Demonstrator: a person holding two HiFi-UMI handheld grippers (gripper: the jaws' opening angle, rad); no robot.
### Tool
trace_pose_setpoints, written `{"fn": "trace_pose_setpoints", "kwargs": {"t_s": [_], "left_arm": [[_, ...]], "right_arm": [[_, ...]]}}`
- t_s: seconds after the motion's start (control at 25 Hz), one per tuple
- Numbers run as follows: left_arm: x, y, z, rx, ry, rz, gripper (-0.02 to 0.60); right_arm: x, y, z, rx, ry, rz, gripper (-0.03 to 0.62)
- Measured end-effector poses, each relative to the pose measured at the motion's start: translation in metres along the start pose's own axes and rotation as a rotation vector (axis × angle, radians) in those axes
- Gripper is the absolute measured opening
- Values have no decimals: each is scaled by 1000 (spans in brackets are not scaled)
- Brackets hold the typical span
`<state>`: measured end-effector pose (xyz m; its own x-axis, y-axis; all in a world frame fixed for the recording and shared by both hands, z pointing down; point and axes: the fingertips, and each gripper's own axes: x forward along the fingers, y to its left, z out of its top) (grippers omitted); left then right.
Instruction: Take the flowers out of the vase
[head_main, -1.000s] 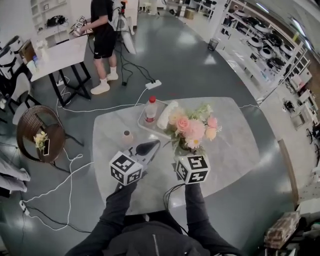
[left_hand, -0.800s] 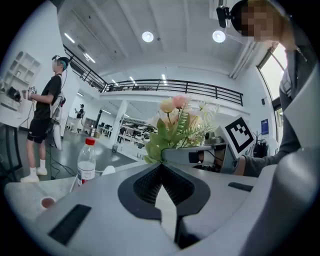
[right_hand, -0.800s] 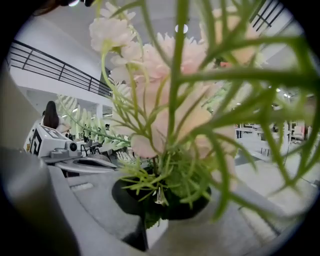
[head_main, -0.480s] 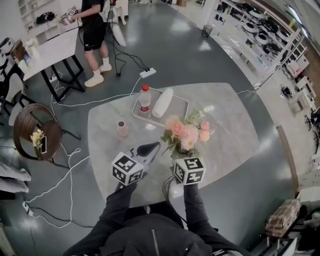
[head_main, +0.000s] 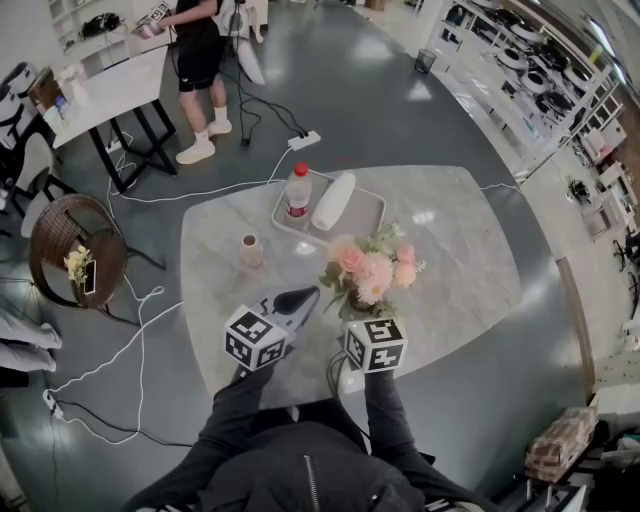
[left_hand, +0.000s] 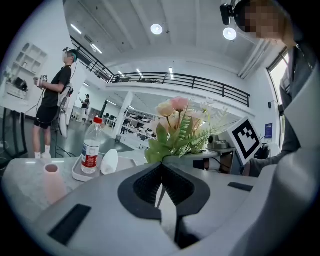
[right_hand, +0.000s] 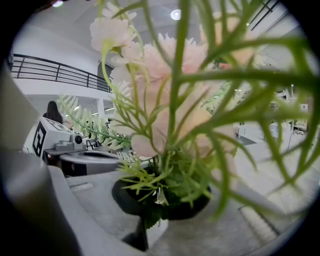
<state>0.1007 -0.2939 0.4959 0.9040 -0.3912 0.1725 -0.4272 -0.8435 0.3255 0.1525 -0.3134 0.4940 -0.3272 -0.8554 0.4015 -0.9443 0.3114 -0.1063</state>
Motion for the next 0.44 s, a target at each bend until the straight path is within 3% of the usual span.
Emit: {"fn": "trace_pose_setpoints", "kwargs": {"t_s": [0.44], "left_arm": [[-17,12,1,-16,-21,51,2]], "right_arm": [[7,16,3,-15,-6,36,46]]}}
